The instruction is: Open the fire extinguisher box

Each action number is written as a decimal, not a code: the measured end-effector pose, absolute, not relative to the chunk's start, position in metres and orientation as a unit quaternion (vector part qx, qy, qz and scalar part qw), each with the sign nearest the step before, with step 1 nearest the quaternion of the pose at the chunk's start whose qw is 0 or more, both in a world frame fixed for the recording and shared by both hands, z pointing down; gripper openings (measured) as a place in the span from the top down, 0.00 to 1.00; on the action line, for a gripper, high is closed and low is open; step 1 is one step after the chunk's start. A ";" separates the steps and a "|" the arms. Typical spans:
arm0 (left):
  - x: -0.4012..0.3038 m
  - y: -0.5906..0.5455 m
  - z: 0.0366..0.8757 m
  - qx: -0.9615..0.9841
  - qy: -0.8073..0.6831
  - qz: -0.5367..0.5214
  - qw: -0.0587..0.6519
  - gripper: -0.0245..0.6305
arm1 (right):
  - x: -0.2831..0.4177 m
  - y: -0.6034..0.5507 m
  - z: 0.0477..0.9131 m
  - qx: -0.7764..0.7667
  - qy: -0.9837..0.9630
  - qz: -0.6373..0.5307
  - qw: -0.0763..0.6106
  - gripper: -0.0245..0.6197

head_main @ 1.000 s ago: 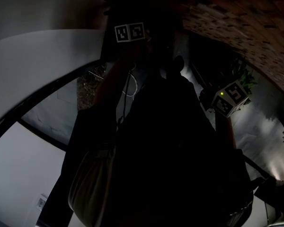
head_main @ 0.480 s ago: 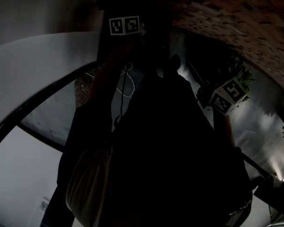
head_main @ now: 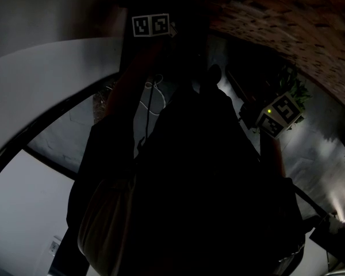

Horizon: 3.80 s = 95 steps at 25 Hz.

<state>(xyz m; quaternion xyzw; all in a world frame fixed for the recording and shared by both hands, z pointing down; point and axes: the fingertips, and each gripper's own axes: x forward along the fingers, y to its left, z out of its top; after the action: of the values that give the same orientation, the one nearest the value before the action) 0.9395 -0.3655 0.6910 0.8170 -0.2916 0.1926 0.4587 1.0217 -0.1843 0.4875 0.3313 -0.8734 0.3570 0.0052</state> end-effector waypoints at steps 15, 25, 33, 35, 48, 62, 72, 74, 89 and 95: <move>0.948 -0.385 0.690 0.826 -0.301 0.193 0.436 0.69 | 1.034 -0.178 0.487 0.332 -0.875 0.353 0.002 0.96; 0.935 -0.389 0.704 0.852 -0.310 0.329 0.264 0.75 | 1.035 -0.173 0.489 0.326 -0.876 0.355 0.004 0.96; 0.921 -0.389 0.698 0.849 -0.330 0.342 0.232 0.76 | 1.030 -0.176 0.490 0.319 -0.878 0.357 0.015 0.96; 0.922 -0.389 0.699 0.846 -0.330 0.350 0.228 0.76 | 1.027 -0.177 0.490 0.316 -0.879 0.356 0.012 0.96; 0.926 -0.388 0.697 0.839 -0.337 0.344 0.255 0.76 | 1.026 -0.171 0.489 0.323 -0.878 0.353 0.021 0.96; 0.924 -0.369 0.672 0.855 -0.324 0.323 0.245 0.76 | 1.015 -0.168 0.490 0.315 -0.886 0.338 0.021 0.96; 0.963 -0.346 0.585 0.905 -0.274 0.200 0.255 0.96 | 1.021 -0.179 0.487 0.315 -0.890 0.327 0.036 0.96; 0.967 -0.340 0.573 0.909 -0.263 0.191 0.260 0.96 | 1.024 -0.186 0.485 0.319 -0.887 0.332 0.028 0.96; 0.965 -0.285 0.490 0.930 -0.234 0.110 0.261 0.96 | 0.995 -0.197 0.480 0.271 -0.889 0.369 -0.002 0.96; 0.970 -0.268 0.461 0.948 -0.204 0.105 0.221 0.96 | 0.974 -0.190 0.468 0.218 -0.898 0.382 -0.016 0.96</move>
<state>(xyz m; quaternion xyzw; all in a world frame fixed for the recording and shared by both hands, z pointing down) 0.9697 -0.2685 0.4614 0.9477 -0.2041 0.1054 0.2215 0.9736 -0.1902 0.4679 0.2176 -0.8981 0.3818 -0.0162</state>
